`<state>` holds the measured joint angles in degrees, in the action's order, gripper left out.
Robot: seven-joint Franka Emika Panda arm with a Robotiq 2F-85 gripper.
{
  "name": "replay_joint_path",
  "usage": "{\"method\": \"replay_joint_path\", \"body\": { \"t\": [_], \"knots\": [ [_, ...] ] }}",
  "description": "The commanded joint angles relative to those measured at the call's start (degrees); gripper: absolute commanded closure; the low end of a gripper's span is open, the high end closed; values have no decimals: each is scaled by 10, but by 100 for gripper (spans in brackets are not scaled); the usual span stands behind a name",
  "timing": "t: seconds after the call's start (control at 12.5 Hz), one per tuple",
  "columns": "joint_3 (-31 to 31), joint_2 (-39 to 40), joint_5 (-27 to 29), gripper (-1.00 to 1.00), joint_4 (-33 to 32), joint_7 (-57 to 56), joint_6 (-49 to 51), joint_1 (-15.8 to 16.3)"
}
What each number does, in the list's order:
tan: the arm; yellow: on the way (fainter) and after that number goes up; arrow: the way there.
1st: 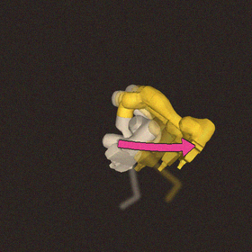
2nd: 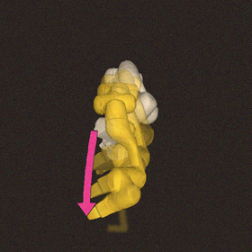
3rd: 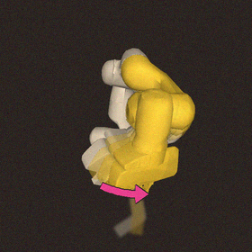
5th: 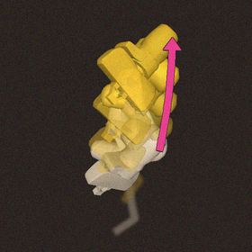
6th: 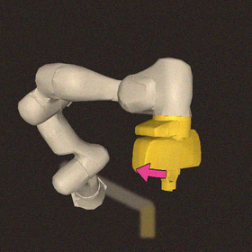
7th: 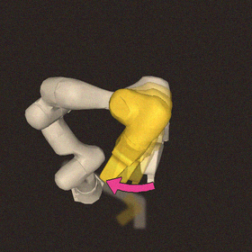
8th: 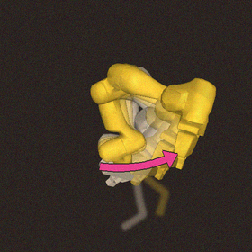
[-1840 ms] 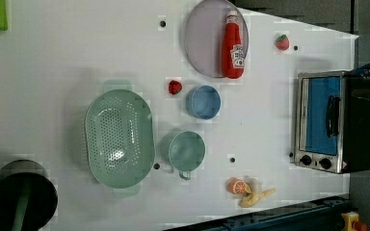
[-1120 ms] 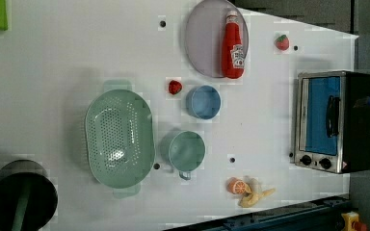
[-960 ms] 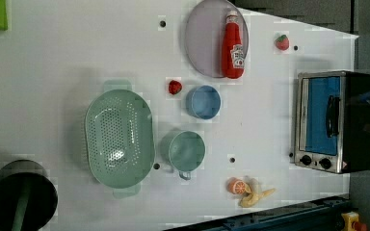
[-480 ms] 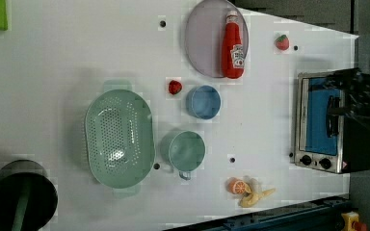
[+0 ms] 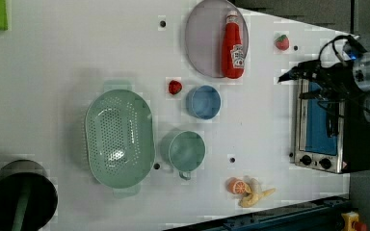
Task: Pick ketchup from plate and place it on table.
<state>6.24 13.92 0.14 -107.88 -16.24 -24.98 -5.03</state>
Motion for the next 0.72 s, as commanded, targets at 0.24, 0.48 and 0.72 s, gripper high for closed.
{"method": "replay_joint_path", "body": {
  "t": [0.24, 0.48, 0.72],
  "knots": [
    [2, 65, 6, -100, 61, -167, -40, 4],
    [2, 123, 6, -100, 95, -206, -57, 7],
    [2, 176, 5, -100, 129, -208, -70, 10]
  ]
}}
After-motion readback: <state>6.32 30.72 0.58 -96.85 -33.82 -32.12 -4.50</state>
